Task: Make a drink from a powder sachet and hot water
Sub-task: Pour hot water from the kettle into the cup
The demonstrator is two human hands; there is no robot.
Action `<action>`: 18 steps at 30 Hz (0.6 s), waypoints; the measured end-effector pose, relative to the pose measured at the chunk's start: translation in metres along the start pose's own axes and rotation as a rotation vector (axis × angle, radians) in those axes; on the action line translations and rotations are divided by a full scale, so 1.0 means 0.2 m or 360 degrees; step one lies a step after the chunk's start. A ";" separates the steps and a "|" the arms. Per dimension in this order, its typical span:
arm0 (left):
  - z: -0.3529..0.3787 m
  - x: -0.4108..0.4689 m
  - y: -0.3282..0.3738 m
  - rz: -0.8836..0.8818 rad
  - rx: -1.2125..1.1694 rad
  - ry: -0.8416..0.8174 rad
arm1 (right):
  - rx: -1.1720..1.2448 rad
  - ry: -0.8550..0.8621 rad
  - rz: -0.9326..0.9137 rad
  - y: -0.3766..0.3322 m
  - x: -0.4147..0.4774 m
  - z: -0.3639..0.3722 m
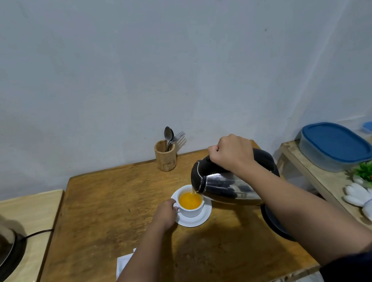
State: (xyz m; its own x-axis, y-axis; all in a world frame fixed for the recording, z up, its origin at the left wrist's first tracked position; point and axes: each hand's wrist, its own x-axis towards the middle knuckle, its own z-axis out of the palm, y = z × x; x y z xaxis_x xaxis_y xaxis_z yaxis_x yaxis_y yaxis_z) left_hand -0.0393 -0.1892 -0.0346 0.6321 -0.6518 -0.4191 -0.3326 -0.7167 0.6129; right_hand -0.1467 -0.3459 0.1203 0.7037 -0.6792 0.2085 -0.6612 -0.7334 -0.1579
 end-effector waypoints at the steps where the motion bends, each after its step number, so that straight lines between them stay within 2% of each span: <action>1: 0.00 0.00 0.00 0.0001 -0.0005 -0.0001 | -0.0001 0.0000 -0.0005 0.00 0.00 0.00; 18: 0.01 0.00 0.00 -0.0012 -0.0059 0.0013 | -0.0034 0.0037 -0.0028 -0.01 -0.02 -0.03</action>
State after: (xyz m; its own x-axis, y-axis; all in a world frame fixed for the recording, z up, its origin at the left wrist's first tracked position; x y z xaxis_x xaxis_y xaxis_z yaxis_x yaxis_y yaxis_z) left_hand -0.0396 -0.1894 -0.0361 0.6404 -0.6443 -0.4181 -0.3017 -0.7116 0.6345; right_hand -0.1485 -0.3413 0.1250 0.7090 -0.6654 0.2335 -0.6545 -0.7442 -0.1333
